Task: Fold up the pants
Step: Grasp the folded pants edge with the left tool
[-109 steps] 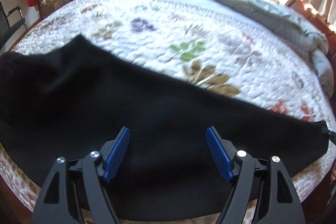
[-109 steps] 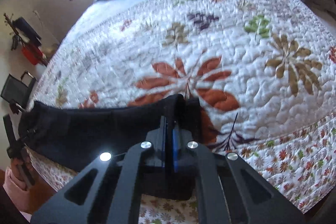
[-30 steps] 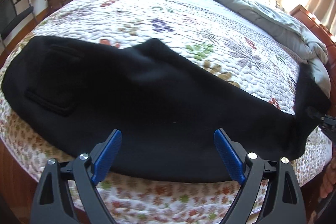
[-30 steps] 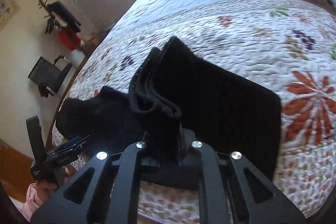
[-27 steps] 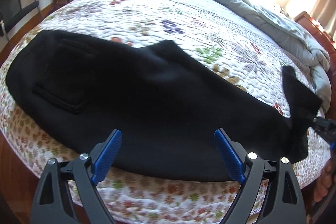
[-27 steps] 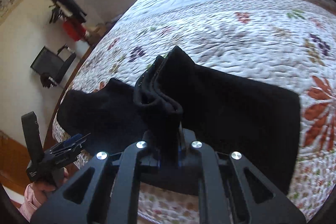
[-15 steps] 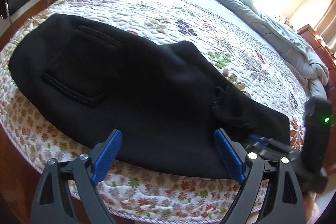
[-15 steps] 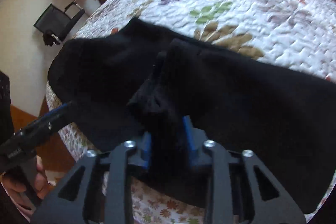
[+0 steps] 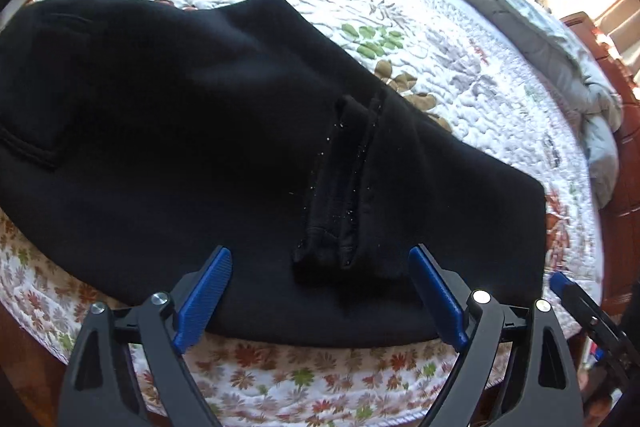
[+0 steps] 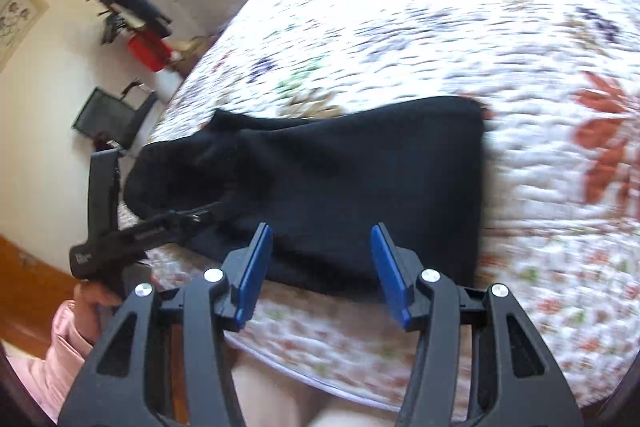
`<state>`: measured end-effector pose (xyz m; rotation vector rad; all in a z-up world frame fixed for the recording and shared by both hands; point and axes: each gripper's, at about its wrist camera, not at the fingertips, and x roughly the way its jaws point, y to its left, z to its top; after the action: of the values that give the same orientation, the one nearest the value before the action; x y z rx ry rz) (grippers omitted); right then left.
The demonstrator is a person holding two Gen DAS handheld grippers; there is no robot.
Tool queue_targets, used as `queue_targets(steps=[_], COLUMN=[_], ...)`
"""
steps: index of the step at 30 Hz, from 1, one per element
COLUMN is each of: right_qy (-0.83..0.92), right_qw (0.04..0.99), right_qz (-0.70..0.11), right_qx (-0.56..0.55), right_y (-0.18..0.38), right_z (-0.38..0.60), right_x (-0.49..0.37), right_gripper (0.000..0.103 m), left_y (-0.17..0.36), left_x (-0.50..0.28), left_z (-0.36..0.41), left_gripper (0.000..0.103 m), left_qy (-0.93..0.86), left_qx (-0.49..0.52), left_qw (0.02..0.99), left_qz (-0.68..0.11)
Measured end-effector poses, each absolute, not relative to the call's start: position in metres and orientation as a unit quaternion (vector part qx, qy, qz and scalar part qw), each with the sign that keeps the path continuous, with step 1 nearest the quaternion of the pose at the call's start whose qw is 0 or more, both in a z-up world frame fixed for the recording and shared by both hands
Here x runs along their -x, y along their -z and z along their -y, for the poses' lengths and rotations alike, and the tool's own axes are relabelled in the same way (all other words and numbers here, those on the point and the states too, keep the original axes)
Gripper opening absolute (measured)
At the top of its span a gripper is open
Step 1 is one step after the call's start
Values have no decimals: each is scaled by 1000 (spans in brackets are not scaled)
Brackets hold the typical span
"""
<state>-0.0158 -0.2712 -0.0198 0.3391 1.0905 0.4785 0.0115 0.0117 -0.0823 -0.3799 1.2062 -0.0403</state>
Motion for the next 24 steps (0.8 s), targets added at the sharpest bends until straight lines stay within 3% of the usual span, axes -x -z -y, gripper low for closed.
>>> queue_targets(steps=[9,11,12,14,20,24], right_qy=[-184,-185,-185,-185,-219,-242], right_qw=[814,813,813,813,804,786], right_qz=[-510,-508,-507,-505,-495,-516], right_qx=[-210,-215,-218,-224,-246,-242], right_y=[41,42,42,43,38,51], right_z=[321,324,326,329,326,305], right_x=[21,21,20,17,12,5], right_gripper=[53,53,54,54,54,54], left_y=[91,91,91,90,62,83], left_x=[-26,-25,-25,-23,-8,-9], left_z=[8,7,5,-3,-25,-39], left_gripper=[87,57,32,23,19,20], left_qy=[57,32,20,28,1,-7], left_qx=[216,203,198,214,188,199], left_qw=[789,797,799,800,836,820], left_qz=[-572,-568,-567,-559,-515,-537])
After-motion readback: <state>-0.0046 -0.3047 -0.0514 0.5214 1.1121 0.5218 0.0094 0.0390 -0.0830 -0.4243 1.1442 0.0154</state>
